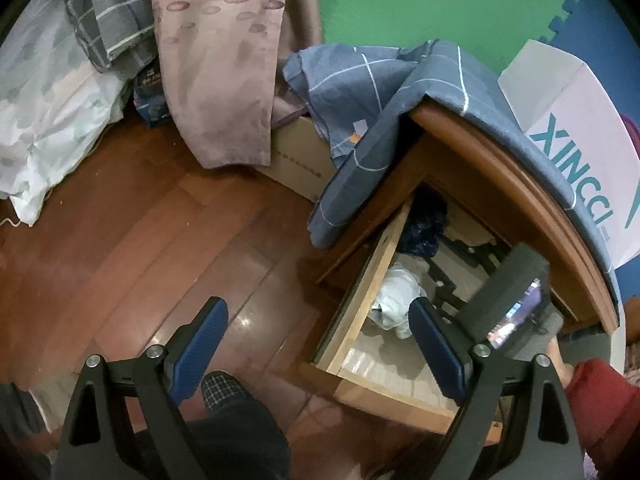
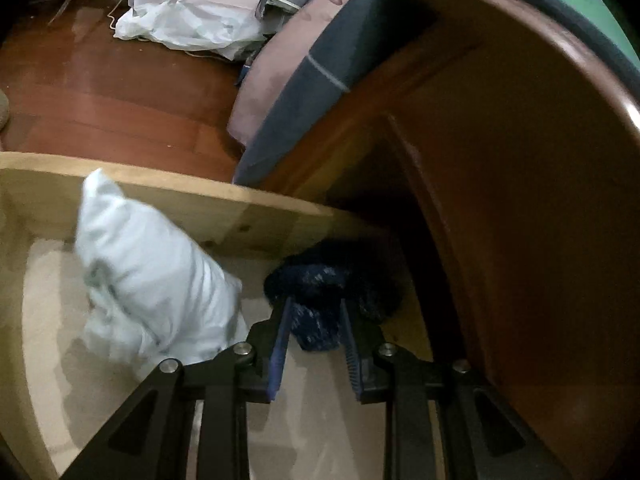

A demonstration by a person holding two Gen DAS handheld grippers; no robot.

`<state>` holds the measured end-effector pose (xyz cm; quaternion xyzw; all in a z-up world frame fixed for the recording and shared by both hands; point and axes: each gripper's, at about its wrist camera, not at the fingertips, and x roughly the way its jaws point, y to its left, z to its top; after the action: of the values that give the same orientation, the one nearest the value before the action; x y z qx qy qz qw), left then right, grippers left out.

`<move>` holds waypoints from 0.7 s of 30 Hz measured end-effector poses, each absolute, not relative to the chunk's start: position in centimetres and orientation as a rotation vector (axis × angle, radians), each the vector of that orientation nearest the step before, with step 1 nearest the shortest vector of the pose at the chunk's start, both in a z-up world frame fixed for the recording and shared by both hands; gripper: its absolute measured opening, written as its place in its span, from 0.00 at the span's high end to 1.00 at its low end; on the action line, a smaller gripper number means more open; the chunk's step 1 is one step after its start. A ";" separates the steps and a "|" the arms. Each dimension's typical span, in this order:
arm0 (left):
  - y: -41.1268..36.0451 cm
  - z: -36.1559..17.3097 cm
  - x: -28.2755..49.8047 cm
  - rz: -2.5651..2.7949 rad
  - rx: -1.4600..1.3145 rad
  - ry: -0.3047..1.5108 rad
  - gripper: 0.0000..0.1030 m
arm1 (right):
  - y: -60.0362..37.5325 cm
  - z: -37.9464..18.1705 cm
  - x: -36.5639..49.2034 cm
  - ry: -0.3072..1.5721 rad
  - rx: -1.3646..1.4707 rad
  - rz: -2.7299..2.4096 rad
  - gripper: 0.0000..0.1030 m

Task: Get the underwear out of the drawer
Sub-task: 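Grasp the navy floral underwear in the drawer with the right tool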

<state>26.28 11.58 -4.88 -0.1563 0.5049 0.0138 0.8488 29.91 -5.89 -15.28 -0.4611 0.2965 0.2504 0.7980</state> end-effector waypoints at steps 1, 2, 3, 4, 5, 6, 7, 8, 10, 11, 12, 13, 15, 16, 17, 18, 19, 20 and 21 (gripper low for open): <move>11.5 -4.9 26.3 0.030 -0.320 1.063 0.13 | -5.7 -15.6 30.1 0.631 -0.999 0.531 0.74; 11.4 -4.9 26.3 0.024 -0.318 1.064 0.13 | -5.4 -16.0 30.2 0.610 -1.017 0.514 0.72; 11.3 -4.9 26.3 0.019 -0.322 1.064 0.13 | -5.3 -16.3 30.4 0.598 -1.016 0.514 0.71; 11.3 -4.9 26.3 0.020 -0.323 1.063 0.13 | -5.2 -16.4 30.6 0.601 -1.006 0.515 0.69; 11.3 -4.9 26.4 0.019 -0.323 1.065 0.13 | -5.1 -16.8 30.9 0.603 -1.005 0.503 0.69; 11.3 -4.9 26.4 0.014 -0.327 1.070 0.13 | -5.0 -17.2 31.3 0.609 -1.003 0.494 0.69; 11.3 -4.9 26.5 0.007 -0.333 1.072 0.13 | -5.1 -17.3 31.6 0.618 -0.996 0.493 0.68; 11.3 -4.9 26.5 0.004 -0.337 1.072 0.13 | -5.3 -17.7 32.2 0.634 -0.982 0.493 0.68; 11.2 -4.8 26.5 0.002 -0.335 1.073 0.13 | -5.5 -18.4 33.0 0.657 -0.967 0.487 0.68; 11.2 -4.9 26.5 -0.001 -0.333 1.075 0.13 | -5.6 -18.6 33.3 0.658 -0.957 0.487 0.66; 11.1 -4.9 26.5 -0.003 -0.328 1.076 0.13 | -5.8 -18.8 33.7 0.671 -0.938 0.492 0.66; 11.0 -4.8 26.5 -0.001 -0.320 1.075 0.13 | -5.9 -18.8 33.9 0.678 -0.924 0.495 0.66; 10.8 -4.8 26.5 -0.005 -0.311 1.076 0.13 | -6.2 -18.7 34.3 0.686 -0.901 0.493 0.66; 10.7 -4.9 26.5 -0.008 -0.309 1.076 0.13 | -6.5 -18.6 34.5 0.712 -0.880 0.492 0.66; 10.6 -4.9 26.5 -0.006 -0.304 1.078 0.13 | -6.7 -18.5 34.6 0.726 -0.874 0.485 0.66; 10.6 -4.9 26.6 -0.005 -0.303 1.082 0.13 | -7.0 -18.3 34.6 0.741 -0.868 0.477 0.66; 10.7 -5.0 26.6 -0.005 -0.308 1.084 0.13 | -7.2 -18.2 34.7 0.756 -0.860 0.476 0.68; 10.7 -5.0 26.6 -0.005 -0.311 1.084 0.13 | -7.6 -18.1 34.8 0.781 -0.852 0.473 0.69; 10.7 -4.9 26.6 -0.002 -0.313 1.081 0.13 | -8.1 -17.9 34.6 0.804 -0.851 0.467 0.70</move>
<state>26.58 10.72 -4.94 -0.1485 0.5126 -0.0009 0.8457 34.60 -8.10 -17.89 -0.3979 0.3760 0.2183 0.8078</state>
